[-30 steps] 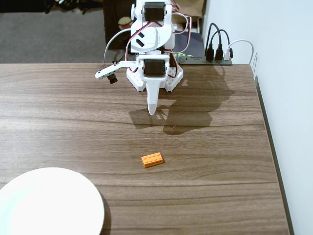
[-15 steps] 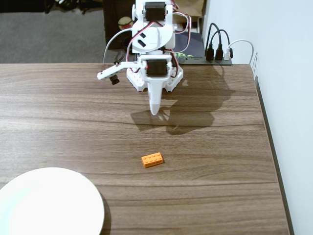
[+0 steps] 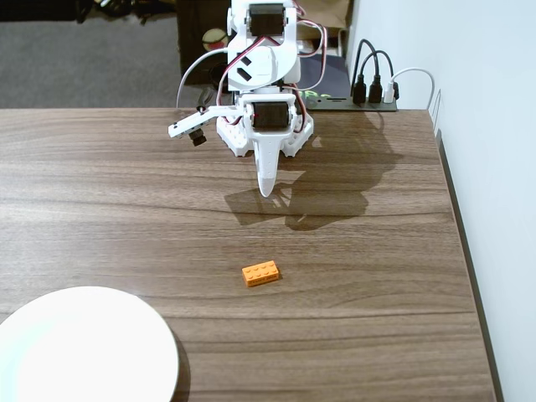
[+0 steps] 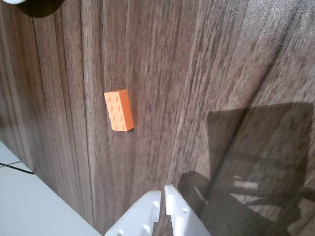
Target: Grasp a lego block and put it on the plate.
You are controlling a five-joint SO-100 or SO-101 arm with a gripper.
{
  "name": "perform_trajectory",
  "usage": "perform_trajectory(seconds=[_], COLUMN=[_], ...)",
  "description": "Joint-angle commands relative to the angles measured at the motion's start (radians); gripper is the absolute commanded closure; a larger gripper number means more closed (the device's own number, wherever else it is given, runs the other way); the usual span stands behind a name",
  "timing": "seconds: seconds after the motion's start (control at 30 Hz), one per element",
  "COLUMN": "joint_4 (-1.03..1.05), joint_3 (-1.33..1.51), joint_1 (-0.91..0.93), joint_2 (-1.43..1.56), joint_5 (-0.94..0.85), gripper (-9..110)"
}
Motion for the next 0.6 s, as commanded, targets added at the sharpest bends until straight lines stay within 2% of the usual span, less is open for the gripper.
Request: perform_trajectory(seconds=[0.0,0.33,0.57], joint_4=[0.003,-0.005,-0.133], joint_3=[-0.003,-0.005,-0.080], joint_1=[0.000,0.037,0.092], joint_2=[0.003,-0.009,-0.224], joint_5=[-0.002,0.021,0.006], gripper=[101,101,101])
